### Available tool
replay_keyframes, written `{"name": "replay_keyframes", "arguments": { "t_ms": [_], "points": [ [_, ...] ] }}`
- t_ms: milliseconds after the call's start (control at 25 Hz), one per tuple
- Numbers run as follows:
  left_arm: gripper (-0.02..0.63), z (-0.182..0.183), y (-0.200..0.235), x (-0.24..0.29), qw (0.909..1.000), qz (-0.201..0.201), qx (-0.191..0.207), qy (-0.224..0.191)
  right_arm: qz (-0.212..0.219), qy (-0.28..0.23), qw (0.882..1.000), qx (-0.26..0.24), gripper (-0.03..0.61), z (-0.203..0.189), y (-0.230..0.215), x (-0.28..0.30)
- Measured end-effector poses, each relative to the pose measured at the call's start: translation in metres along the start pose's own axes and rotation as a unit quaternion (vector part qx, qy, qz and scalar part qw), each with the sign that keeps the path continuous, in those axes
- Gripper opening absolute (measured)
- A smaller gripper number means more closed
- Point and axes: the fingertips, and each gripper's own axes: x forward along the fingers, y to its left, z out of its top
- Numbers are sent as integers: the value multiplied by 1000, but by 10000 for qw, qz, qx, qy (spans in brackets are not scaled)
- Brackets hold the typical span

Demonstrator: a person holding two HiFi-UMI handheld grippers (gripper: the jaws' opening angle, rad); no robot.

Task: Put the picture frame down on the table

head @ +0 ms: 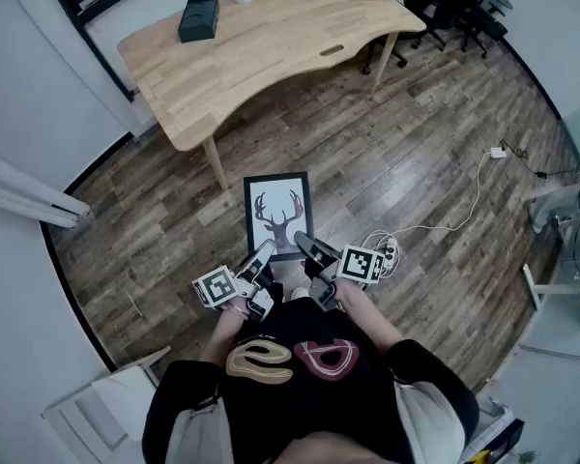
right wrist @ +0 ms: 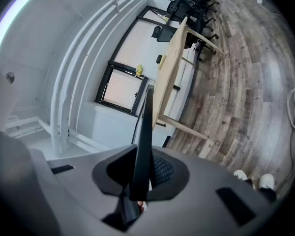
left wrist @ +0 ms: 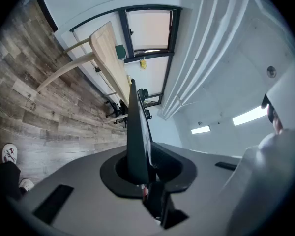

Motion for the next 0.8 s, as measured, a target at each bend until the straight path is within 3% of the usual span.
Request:
{"name": "replay_keyframes", "arguments": {
  "t_ms": [120,240,400,520,680,800],
  "points": [
    [61,-4,-3,-2,9999,-83,55,56,34,-8,10000,-89,58,-3,1,-3],
    [61,-2,-6,1,9992,-270,-276,35,18,-101,9999,-80,58,-2,1,2],
    [60,24,3,1,9993,-154,259,229,244,-357,9990,-73,66,8,10,23],
    [57,25,1,3,9981,-194,432,381,149,-521,9985,62,71,7,6,22],
    [54,2,-4,-3,9976,-245,500,421,126,-622,9980,52,77,-6,0,-1],
    [52,38,3,0,9978,-300,380,457,219,-610,9979,-22,74,7,12,34]
  ]
}}
